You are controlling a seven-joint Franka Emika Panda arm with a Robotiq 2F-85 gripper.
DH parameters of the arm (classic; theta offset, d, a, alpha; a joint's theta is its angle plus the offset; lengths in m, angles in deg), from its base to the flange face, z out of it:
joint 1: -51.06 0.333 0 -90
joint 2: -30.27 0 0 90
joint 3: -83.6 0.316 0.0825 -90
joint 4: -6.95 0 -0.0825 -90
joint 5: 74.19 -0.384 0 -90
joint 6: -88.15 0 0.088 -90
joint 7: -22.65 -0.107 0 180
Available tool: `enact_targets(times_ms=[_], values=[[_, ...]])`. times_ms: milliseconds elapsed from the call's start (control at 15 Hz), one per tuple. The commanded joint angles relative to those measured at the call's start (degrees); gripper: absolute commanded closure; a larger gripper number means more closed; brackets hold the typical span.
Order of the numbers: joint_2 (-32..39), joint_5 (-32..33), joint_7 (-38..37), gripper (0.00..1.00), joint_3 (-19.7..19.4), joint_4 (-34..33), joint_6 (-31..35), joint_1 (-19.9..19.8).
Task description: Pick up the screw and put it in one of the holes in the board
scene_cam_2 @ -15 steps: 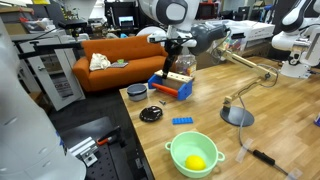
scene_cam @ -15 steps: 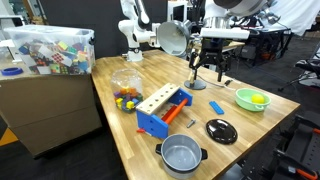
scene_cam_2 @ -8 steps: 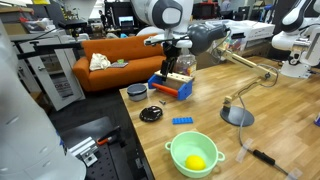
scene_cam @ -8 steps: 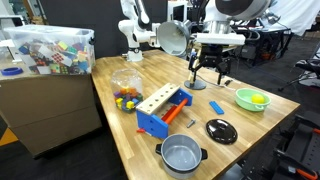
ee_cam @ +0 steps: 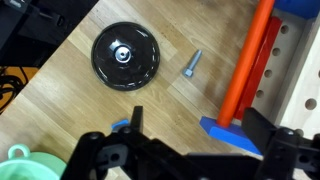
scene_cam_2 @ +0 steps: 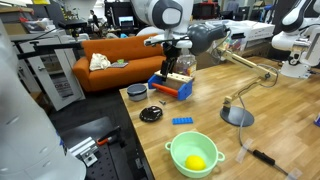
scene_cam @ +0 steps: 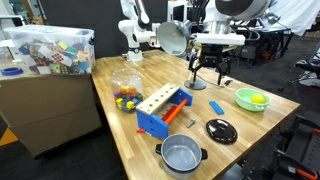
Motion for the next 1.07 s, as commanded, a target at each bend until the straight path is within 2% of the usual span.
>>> enact_targets(times_ms=[0,133,333,533,600,667,1000], values=[[-0.4,-0.1,-2.4,0.0,0.0,0.7,1.6,-0.2],[-0.8,1.6,-7.3,0.0,-0.4,2.1,4.6,0.3],[-0.9,9.9,-19.6,0.0,-1.3,5.5,11.2,1.6],[-0.8,20.3,-29.8,0.0,-1.6,8.4,11.9,2.7],[-0.7,21.9,-31.7,0.0,-1.3,8.9,11.7,2.8],[0.0,18.9,-28.3,0.0,-0.3,7.6,10.0,1.7],[-0.1,20.9,-30.9,0.0,-0.4,8.2,10.2,2.0]])
